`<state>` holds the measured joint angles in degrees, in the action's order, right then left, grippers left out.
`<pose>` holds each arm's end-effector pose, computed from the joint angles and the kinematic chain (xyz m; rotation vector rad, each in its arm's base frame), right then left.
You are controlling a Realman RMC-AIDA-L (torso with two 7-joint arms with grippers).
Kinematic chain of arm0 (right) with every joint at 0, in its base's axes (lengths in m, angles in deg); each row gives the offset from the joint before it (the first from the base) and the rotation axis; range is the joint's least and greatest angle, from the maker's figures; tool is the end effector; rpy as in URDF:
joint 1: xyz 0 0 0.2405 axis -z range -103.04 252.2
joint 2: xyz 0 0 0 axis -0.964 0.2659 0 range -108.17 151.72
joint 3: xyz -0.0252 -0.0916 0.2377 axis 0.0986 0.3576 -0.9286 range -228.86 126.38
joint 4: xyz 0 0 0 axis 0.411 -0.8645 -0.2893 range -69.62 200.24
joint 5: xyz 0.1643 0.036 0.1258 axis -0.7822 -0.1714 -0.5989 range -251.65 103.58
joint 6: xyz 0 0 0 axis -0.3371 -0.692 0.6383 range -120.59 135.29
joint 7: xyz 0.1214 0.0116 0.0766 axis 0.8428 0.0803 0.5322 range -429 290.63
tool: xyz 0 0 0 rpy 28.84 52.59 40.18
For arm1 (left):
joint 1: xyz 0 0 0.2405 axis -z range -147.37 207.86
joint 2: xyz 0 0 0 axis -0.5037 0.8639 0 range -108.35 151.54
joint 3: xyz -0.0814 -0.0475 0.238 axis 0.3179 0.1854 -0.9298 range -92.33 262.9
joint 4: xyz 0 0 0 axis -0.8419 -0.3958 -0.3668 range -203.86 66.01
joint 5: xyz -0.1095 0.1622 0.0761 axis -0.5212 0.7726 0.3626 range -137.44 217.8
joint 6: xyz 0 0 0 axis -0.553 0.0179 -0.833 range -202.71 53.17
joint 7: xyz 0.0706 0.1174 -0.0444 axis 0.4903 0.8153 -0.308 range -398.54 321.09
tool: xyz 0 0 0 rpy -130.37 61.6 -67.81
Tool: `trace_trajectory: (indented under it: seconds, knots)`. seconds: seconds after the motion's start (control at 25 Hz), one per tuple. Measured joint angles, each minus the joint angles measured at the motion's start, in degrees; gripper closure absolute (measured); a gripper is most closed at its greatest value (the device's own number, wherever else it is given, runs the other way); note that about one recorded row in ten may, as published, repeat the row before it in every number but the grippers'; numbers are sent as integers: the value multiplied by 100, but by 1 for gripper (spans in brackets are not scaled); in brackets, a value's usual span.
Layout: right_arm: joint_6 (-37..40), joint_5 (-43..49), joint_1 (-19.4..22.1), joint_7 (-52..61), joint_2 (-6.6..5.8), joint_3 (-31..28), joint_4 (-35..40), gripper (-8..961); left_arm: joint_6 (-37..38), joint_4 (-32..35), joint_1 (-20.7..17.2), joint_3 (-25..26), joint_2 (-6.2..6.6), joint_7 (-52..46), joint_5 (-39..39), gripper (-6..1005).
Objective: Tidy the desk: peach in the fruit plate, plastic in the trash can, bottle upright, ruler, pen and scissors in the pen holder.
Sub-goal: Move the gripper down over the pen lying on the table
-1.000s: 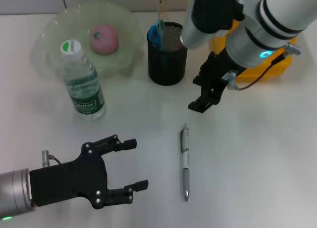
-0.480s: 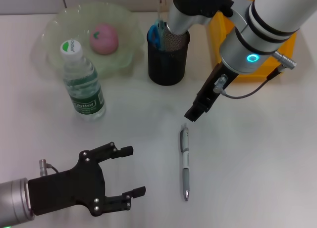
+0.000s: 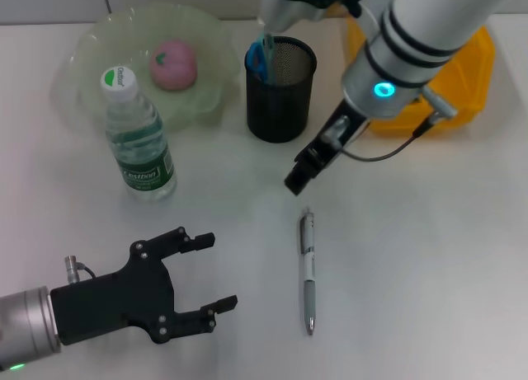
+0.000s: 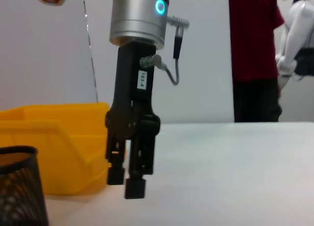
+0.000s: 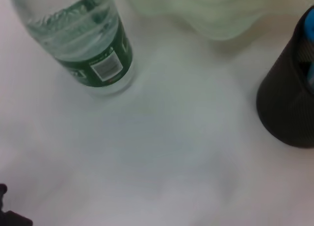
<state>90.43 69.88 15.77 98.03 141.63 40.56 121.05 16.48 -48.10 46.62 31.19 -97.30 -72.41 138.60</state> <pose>0.0900 0.3805 -0.0744 -2.5972 0.9950 -0.6370 -0.3090 0.2232 -0.0537 -2.6949 -0.1026 -0.7934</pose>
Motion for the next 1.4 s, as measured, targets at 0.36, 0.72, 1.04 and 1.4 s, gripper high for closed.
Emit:
trace_trajectory:
  seconds: [0.36,0.72,1.04,1.4]
  knots:
    - [-487,-523,-526,218,3,164,-1040,314,-265,4,92,-12,17,31,15,209]
    - [-542,-828,-731,249,3,150,-1569,315,-286,25,94,-15,24,31,27,209]
    - [-548,-243,281,230,-21,137,-45,316,-151,69,56,46,43,22,-1,209]
    - [-1605,-1019,4083,-2327,-43,178,4015,318,612,87,56,212,42,-74,-13,209]
